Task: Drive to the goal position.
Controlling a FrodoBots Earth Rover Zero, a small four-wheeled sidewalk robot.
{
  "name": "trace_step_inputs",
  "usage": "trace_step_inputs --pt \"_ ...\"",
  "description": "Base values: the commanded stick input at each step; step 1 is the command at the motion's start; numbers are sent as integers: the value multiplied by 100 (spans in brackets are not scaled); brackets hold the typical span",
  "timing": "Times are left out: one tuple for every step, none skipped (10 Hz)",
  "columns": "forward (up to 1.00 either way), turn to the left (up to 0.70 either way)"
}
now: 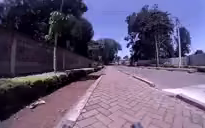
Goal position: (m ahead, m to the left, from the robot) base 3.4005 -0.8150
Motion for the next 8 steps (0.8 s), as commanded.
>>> trace_step_inputs --pt "70 -13" --pt "70 -30" --pt "70 -35" --pt "70 -35" --pt "70 -32" --pt "70 -23" --pt "70 -15" --pt "70 -7"
